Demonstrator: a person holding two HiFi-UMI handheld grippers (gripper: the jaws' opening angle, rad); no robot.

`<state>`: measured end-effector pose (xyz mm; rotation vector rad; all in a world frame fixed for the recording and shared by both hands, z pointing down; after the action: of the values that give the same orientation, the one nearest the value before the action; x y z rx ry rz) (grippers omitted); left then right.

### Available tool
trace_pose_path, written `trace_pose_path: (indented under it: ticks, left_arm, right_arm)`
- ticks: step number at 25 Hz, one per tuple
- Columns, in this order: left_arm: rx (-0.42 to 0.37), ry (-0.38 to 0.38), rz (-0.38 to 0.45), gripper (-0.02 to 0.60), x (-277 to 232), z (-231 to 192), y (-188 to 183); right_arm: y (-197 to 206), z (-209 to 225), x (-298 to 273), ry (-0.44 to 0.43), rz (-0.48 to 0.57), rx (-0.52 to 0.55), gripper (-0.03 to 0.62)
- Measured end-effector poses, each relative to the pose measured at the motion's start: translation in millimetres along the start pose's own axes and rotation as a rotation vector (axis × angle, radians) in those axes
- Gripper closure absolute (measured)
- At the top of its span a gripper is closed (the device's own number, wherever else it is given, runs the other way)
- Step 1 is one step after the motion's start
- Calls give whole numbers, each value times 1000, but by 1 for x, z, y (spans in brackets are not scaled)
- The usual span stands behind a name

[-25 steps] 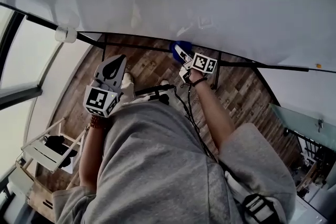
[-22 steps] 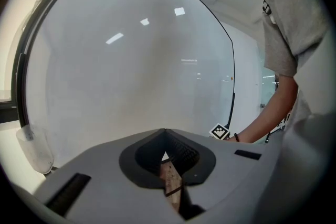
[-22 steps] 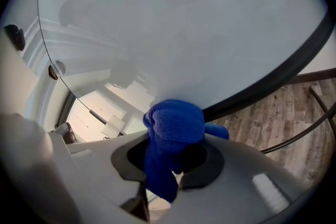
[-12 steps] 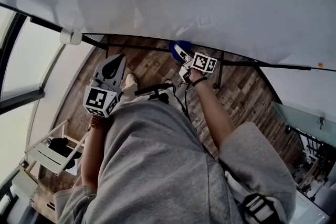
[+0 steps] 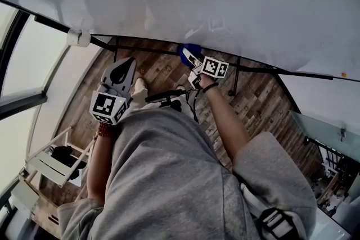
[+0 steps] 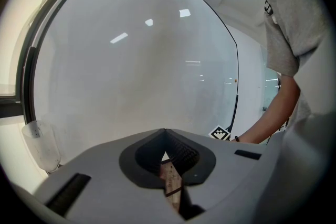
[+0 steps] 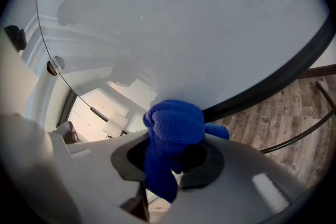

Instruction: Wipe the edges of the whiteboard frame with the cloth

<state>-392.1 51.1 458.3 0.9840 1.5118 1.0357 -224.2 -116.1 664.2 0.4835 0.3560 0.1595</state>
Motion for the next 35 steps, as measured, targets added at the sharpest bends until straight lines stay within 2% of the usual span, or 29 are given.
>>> trace_pose_path:
  ticks: [11, 16, 21, 25, 35]
  left_arm:
    - [9, 4, -7, 575, 5, -23, 3]
    - [16, 14, -18, 575, 11, -53, 8]
    - [3, 32, -18, 575, 6, -48, 5]
    - [-6, 49, -45, 575, 6, -63, 9]
    - [-15, 82, -3, 575, -11, -79, -6]
  right_arm:
    - [9, -10, -17, 15, -11, 8, 480]
    - [23, -26, -49, 28, -48, 42, 480]
    - [24, -25, -48, 39, -12, 31, 480]
    - [28, -35, -62, 29, -14, 27, 480]
    - [31, -50, -75, 19, 11, 2, 480]
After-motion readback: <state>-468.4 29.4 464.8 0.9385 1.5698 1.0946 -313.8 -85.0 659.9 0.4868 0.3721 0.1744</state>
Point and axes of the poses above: the fingertips, and each gripper's own axes: x backward along the fingers, z to its right, y out of its underside, the point moved 2 cm from there along x, backward along the fingers, and after that the axes turned 2 degrees about -y, right-handed, at the moved point
